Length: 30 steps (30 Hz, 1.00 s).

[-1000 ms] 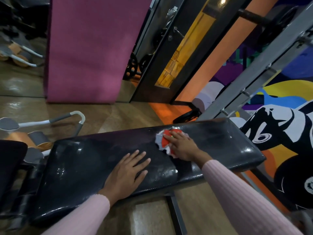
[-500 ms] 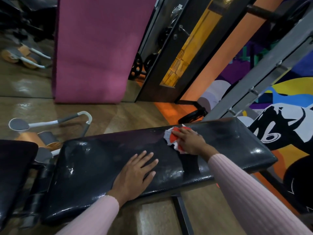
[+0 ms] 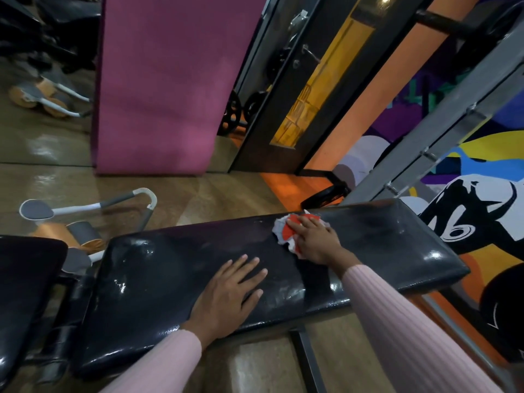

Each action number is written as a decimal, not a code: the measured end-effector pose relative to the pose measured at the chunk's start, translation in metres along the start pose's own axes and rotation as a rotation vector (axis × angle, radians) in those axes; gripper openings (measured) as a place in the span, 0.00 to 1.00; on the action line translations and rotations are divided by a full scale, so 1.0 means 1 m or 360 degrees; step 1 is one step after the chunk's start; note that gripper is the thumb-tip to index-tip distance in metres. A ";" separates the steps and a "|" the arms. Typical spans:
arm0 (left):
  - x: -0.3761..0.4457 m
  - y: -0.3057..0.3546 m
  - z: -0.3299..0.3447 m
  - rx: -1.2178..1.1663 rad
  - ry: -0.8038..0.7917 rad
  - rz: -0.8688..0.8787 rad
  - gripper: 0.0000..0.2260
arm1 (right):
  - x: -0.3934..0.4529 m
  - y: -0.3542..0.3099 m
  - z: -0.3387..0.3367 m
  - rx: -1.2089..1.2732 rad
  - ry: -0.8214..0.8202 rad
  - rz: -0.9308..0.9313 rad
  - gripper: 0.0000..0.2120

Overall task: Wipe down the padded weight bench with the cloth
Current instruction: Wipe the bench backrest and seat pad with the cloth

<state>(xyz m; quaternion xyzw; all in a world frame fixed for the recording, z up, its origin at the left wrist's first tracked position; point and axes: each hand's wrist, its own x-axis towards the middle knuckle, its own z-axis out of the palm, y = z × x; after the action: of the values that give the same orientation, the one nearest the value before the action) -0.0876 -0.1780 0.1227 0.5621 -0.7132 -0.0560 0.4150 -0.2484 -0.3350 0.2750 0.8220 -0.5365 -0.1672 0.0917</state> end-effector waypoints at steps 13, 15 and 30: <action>0.000 0.000 -0.002 0.0010 -0.0009 -0.0010 0.19 | 0.006 -0.012 -0.002 0.0081 -0.0031 -0.0141 0.24; 0.000 0.001 -0.003 0.0019 -0.0017 -0.0008 0.19 | 0.023 -0.026 -0.008 0.0041 -0.0072 -0.0030 0.24; -0.001 0.010 -0.009 0.0080 0.0005 -0.0097 0.21 | -0.024 -0.026 0.003 -0.0014 0.0000 0.0051 0.24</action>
<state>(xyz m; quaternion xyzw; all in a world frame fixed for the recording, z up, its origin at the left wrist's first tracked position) -0.0887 -0.1697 0.1333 0.5939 -0.6963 -0.0499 0.3999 -0.2361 -0.3019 0.2680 0.8130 -0.5488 -0.1682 0.0980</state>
